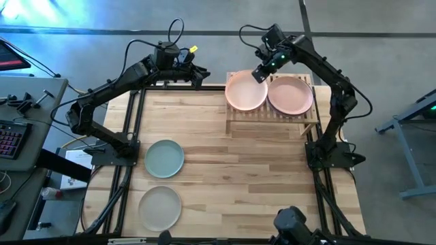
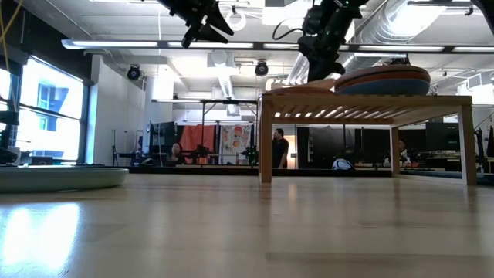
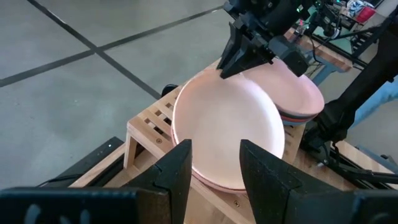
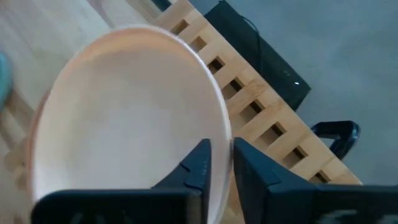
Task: Place and stack plates onto a shelf
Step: Stack the white plate on the light orange plate on the shelf, then stack the light blue plate on the white plate on the shelf
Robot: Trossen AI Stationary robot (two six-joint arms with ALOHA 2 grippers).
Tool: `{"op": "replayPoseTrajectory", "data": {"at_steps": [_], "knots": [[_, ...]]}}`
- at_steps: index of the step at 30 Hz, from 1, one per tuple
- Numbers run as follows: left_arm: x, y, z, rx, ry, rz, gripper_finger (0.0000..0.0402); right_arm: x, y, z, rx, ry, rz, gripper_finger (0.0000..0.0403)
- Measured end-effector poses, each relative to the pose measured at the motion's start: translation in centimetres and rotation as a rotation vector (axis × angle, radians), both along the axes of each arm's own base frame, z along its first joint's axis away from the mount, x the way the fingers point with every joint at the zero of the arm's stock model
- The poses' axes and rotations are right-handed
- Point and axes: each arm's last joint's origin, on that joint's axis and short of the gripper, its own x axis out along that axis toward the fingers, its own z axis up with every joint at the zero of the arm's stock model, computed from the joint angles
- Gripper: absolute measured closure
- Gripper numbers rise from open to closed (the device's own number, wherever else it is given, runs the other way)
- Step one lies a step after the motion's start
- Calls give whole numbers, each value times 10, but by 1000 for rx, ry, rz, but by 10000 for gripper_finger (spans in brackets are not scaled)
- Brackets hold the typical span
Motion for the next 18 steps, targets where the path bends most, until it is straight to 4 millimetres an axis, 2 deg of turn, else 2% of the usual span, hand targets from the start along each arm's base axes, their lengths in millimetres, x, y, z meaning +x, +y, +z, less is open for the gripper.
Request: {"op": "replayPoseTrajectory", "data": {"at_steps": [4,11,14,18], "knots": [[0,0,0,0,0,0,280,0,0,0,-8,8,-4,336],[0,0,0,-2,3,0,280,-1,0,2,-40,27,-23,332],[-2,-1,-4,-27,40,2,280,-1,1,12,-55,4,-27,332],[-14,-4,-12,-97,153,7,280,3,11,30,-48,-70,-4,332]]}}
